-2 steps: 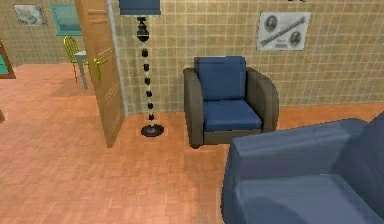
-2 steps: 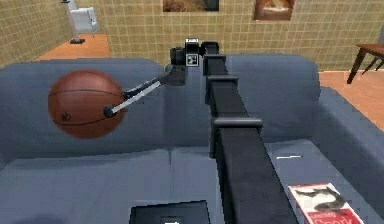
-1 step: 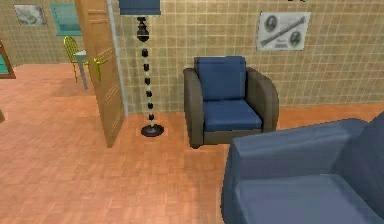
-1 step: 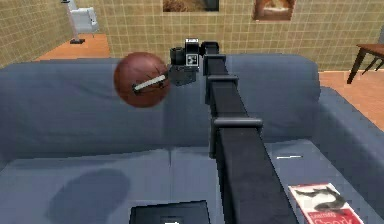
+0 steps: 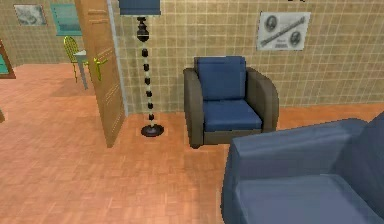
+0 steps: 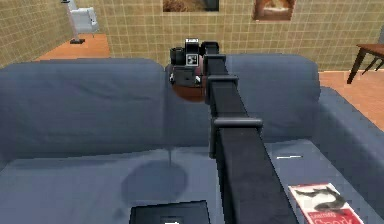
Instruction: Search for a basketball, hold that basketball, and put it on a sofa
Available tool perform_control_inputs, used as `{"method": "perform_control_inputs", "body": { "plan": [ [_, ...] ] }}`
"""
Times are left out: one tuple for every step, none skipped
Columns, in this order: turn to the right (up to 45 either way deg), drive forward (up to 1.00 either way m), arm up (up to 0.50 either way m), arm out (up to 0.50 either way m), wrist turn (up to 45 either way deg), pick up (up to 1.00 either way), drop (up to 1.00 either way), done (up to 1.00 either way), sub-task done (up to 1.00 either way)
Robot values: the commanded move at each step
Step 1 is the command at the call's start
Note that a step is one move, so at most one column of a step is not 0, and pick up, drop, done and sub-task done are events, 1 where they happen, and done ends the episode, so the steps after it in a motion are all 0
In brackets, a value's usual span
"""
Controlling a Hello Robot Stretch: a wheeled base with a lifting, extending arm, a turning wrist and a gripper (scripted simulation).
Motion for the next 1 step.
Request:
{"method": "perform_control_inputs", "body": {
  "plan": [
    [0.0, 0.0, -0.24, 0.0, 0.0, 0.0, 0.0, 0.0, 0.0]
  ]
}}
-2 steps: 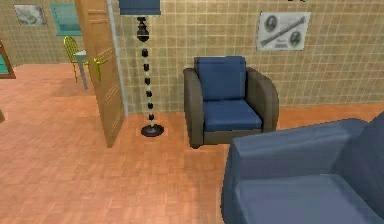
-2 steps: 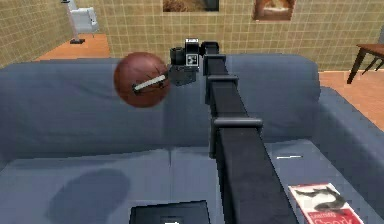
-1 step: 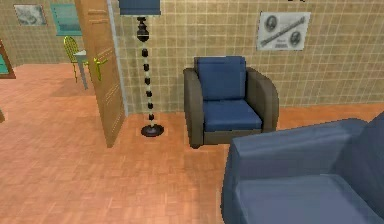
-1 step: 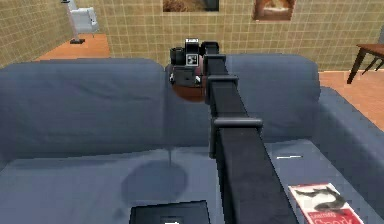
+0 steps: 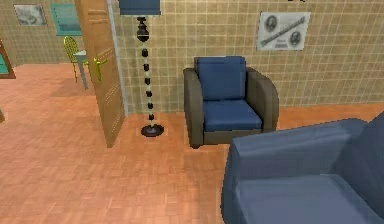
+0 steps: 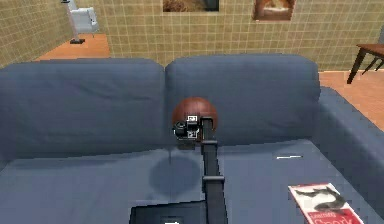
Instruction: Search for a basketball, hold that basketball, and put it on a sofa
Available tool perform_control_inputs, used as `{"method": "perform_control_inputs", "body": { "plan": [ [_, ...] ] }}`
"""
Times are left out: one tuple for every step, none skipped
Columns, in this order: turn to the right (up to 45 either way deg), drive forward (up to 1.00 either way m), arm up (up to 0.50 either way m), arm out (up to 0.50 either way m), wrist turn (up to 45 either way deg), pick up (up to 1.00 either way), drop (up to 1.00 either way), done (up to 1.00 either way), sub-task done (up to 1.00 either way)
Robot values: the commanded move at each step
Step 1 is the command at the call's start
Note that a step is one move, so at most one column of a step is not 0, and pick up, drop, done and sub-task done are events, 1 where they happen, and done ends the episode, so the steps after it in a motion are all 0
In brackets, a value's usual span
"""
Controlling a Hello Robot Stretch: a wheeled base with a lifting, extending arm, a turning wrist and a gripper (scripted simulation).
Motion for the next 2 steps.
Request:
{"method": "perform_control_inputs", "body": {
  "plan": [
    [0.0, 0.0, -0.32, 0.0, 0.0, 0.0, 0.0, 0.0, 0.0],
    [0.0, 0.0, 0.0, 0.0, 0.0, 0.0, 1.0, 0.0, 0.0]
  ]
}}
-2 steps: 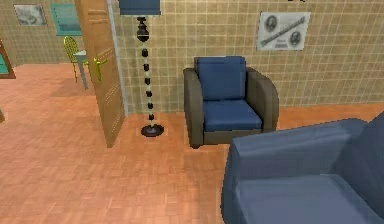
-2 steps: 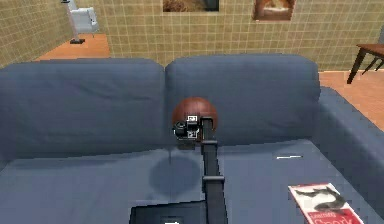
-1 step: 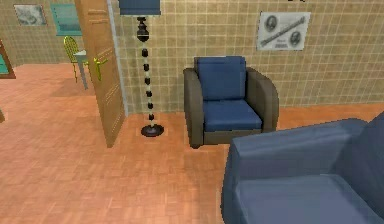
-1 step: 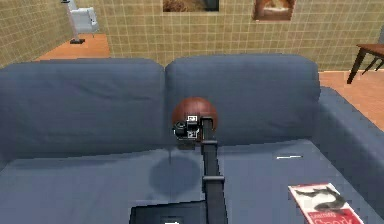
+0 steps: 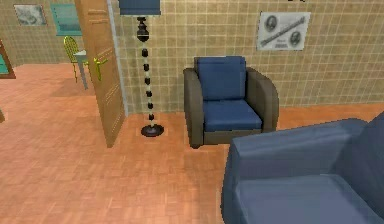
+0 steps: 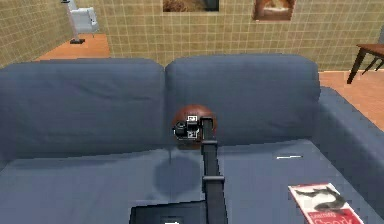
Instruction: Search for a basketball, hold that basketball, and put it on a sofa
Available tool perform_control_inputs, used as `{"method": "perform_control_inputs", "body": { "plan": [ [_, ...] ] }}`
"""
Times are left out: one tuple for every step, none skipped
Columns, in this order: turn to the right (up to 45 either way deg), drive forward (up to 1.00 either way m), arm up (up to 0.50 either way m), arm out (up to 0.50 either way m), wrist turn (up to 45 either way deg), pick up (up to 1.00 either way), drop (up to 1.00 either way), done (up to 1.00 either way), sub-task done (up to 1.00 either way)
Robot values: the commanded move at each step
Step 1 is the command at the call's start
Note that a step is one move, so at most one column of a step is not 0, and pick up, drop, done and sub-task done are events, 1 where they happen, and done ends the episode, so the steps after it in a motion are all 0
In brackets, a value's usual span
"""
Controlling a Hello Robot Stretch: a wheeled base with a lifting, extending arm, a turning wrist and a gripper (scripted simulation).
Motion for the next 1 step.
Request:
{"method": "perform_control_inputs", "body": {
  "plan": [
    [0.0, 0.0, 0.1, 0.0, 0.0, 0.0, 0.0, 0.0, 0.0]
  ]
}}
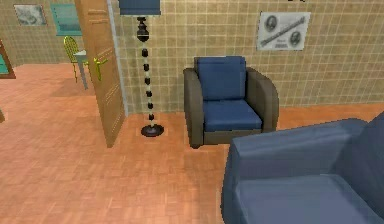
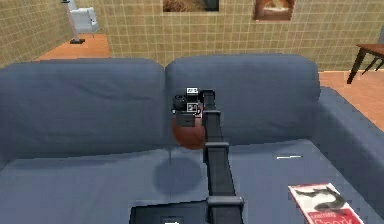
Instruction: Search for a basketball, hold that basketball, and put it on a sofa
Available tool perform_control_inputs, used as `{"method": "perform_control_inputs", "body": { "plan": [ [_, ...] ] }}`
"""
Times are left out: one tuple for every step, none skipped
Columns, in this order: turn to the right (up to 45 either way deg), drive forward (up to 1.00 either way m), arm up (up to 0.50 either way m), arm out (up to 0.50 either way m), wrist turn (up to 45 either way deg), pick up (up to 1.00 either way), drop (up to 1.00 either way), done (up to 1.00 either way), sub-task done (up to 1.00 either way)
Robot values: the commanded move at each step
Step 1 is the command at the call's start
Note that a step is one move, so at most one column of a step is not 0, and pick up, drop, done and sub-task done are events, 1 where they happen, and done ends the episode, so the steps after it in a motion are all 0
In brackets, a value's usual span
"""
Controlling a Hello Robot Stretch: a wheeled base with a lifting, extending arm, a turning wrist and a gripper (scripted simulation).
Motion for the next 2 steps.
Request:
{"method": "perform_control_inputs", "body": {
  "plan": [
    [0.0, 0.0, 0.0, -0.08, 0.0, 0.0, 0.0, 0.0, 0.0],
    [0.0, 0.0, 0.0, 0.0, 0.0, 0.0, 0.0, 1.0, 0.0]
  ]
}}
